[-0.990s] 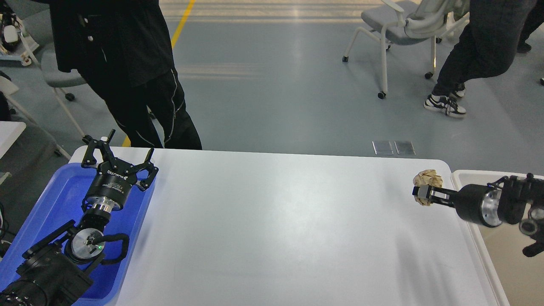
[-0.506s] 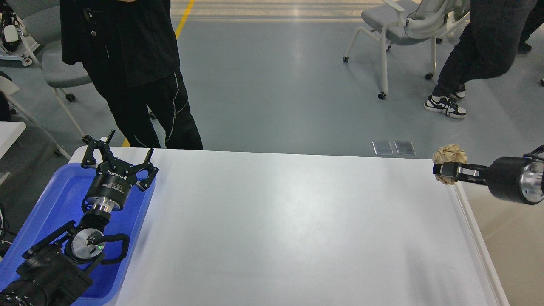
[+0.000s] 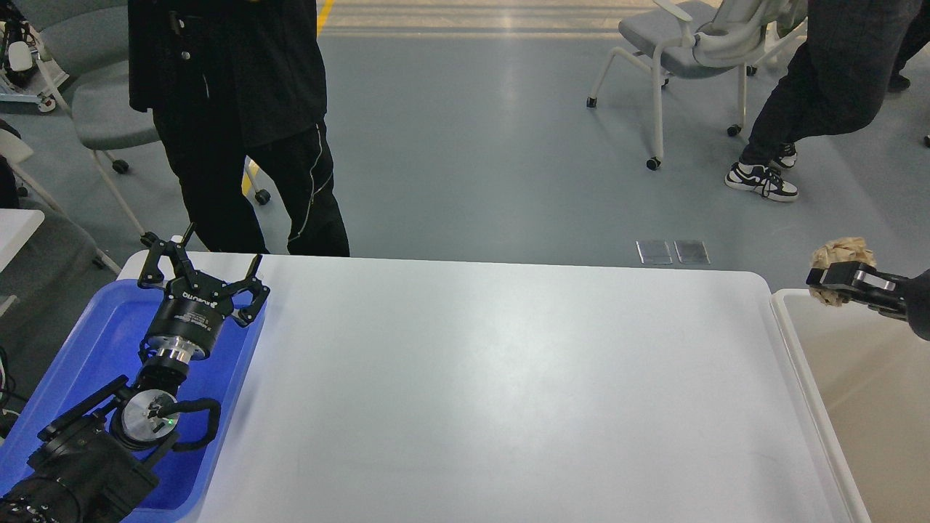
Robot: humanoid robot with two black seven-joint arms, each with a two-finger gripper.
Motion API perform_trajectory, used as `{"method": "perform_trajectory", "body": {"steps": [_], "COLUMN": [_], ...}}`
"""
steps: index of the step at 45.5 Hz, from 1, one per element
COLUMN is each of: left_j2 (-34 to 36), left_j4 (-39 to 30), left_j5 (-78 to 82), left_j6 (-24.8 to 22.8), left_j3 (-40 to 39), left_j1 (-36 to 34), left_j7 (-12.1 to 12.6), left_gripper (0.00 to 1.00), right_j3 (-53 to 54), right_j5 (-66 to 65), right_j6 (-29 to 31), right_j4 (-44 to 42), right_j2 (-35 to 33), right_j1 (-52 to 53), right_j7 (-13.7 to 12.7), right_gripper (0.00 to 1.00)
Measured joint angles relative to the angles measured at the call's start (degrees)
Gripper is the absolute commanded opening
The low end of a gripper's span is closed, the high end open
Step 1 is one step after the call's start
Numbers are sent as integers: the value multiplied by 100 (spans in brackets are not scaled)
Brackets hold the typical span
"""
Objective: Tidy desktop
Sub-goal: 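Lower the paper ball into the white bin and release it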
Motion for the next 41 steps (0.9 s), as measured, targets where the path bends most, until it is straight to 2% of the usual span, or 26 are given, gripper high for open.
{"method": "perform_trajectory", "body": {"steps": [22,31,41], "left_j2": [0,0,0], "left_j4": [-2,0,0], "left_j5": [0,0,-1], "left_j6": [0,0,0], "left_j3": [-1,-1,-1], "left_j1": [0,0,0], "left_j7": [0,0,0], "left_gripper": [100,100,100], "right_j3": [14,67,180], "right_j5": [2541,3137,3633], "right_j6": [-456,-446,-365], "right_j4": [-1491,-2635,-3967], "right_j2": [271,915,1708], "right_j1": [-892,-1414,-1835], "right_j7": [559,737,804], "right_gripper": [0,0,0]}}
